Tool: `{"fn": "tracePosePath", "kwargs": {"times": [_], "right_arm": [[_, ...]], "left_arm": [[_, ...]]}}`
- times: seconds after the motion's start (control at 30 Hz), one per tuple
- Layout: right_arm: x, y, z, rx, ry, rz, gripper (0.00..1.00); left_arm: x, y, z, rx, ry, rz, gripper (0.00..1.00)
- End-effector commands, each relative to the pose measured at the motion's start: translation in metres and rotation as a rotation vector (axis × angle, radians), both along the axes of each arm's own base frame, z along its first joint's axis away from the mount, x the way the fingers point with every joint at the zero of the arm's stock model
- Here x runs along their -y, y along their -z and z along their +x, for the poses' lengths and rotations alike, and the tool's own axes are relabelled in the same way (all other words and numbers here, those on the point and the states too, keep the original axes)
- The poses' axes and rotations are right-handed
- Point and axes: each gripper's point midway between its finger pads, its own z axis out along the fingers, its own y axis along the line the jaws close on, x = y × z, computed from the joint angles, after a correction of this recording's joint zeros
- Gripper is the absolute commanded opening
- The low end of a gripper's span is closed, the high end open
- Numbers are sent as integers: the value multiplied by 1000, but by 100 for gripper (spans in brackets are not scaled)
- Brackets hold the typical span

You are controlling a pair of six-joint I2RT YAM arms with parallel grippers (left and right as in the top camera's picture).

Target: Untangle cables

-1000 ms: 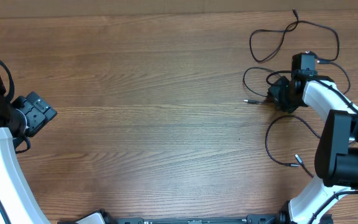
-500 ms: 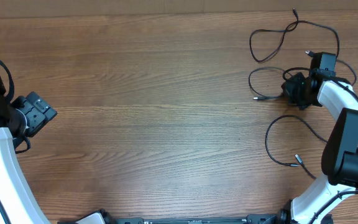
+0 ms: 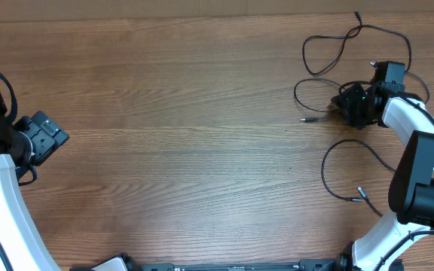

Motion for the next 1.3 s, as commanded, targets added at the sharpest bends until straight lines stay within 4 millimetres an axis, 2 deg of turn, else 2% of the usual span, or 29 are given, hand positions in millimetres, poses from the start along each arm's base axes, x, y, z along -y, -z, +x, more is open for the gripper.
{"fn": "tracePosePath", "kwargs": {"times": [0.0,0.07,0.17,0.27,0.47,0.6,0.73,0.87,1.03,1.13,1.27], "right_arm": [[0,-6,8,20,-19,-4,62],[-1,-6,4,13,-52,-18,73],[-2,-12,-3,3,-96,-36,100],[1,-28,-11,7,-120,-70,100],[11,-71,-32,23,-86,-107,100],[13,-88,-59,-23,-67,-101,100],[22,-74,-98,-202,-41,-159,100],[16,-51,-120,-290,-62,-182,100],[4,-22,-135,-324,-94,-184,99],[-1,-11,-138,-319,-108,-187,91],[-10,1,-141,-313,-125,-190,87]], "left_arm": [[-1,2,-1,-3,-18,-7,100],[-1,2,-1,-3,-18,-7,100],[-1,2,-1,-3,-18,-7,100],[-1,2,-1,-3,-18,-7,100],[-1,2,-1,-3,-18,-7,100],[-1,2,-1,-3,-18,-7,99],[-1,2,-1,-3,-18,-7,100],[-1,2,-1,-3,-18,-7,100],[-1,2,-1,-3,-18,-7,100],[-1,2,-1,-3,-18,-7,100],[-1,2,-1,-3,-18,-7,100]]}}
